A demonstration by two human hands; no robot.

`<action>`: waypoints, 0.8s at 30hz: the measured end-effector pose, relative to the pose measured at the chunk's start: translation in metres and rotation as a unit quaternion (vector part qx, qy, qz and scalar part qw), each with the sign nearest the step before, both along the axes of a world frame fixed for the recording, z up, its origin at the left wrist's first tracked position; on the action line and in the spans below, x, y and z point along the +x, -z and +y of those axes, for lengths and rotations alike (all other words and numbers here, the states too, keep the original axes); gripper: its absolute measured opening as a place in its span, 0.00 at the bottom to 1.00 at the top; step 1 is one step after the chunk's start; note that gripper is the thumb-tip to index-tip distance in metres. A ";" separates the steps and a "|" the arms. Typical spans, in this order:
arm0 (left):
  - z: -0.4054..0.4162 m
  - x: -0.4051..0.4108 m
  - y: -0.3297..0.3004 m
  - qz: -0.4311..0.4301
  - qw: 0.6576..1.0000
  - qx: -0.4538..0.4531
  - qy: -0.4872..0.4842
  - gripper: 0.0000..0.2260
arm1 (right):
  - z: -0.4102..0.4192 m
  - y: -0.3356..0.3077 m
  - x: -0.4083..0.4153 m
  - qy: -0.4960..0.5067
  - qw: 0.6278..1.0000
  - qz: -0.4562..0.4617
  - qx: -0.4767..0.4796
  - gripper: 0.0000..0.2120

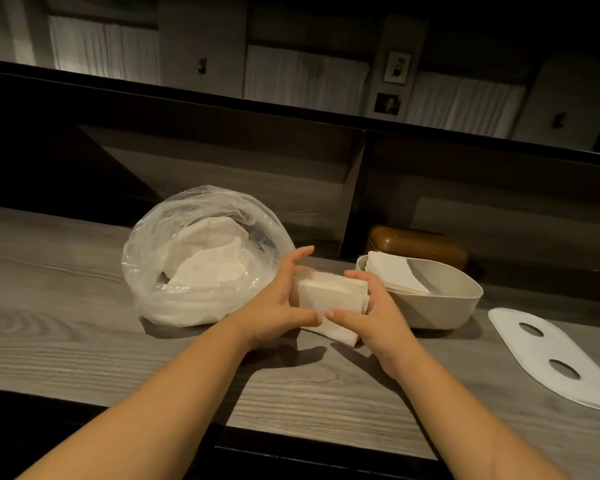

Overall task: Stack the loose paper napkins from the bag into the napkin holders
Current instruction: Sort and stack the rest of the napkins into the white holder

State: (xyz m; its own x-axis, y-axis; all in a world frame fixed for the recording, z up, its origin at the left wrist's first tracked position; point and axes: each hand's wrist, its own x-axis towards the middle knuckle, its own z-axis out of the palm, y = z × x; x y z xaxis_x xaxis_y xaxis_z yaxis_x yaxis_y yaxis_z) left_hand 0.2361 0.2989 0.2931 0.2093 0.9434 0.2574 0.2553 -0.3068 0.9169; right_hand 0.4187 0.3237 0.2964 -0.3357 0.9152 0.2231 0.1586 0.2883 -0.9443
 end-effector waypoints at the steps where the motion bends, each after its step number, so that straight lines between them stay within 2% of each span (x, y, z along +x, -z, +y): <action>1: -0.001 -0.001 -0.001 0.019 1.000 -0.008 0.001 0.42 | 0.001 0.000 0.002 0.012 1.000 -0.016 -0.003 0.31; 3: -0.002 -0.001 -0.001 0.034 0.999 -0.008 -0.004 0.44 | 0.002 0.001 0.004 0.025 0.999 -0.031 -0.005 0.32; 6: -0.002 -0.002 -0.002 0.019 1.000 0.007 -0.010 0.44 | 0.004 0.001 0.007 -0.005 1.000 0.012 -0.011 0.31; 8: -0.002 -0.001 -0.002 0.036 0.999 -0.003 0.010 0.43 | 0.002 0.001 0.006 -0.031 0.999 -0.021 -0.016 0.32; 10: -0.002 -0.001 0.000 0.037 0.999 -0.009 0.002 0.41 | 0.003 0.003 0.005 -0.015 0.999 -0.049 -0.008 0.30; 13: 0.000 0.001 0.003 0.004 0.998 0.012 -0.062 0.33 | 0.007 0.004 0.007 0.040 0.999 0.010 0.024 0.25; 16: 0.002 0.003 0.005 0.002 0.998 0.018 -0.056 0.32 | 0.007 0.004 0.004 0.018 0.998 0.044 0.031 0.22; 19: 0.003 0.003 0.005 0.027 0.999 0.021 -0.029 0.37 | 0.006 0.003 -0.005 -0.009 1.000 -0.002 0.024 0.27; 24: 0.001 0.003 0.003 0.012 0.999 0.010 -0.029 0.39 | 0.009 0.003 -0.002 -0.021 1.000 0.001 0.010 0.32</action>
State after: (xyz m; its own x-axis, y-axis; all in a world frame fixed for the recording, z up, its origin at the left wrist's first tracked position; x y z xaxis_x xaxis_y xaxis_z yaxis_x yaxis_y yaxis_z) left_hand 0.2386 0.3003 0.2897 0.1609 0.9488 0.2720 0.2952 -0.3092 0.9040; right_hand 0.4168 0.3330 0.2939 -0.3726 0.8961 0.2414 0.1441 0.3129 -0.9388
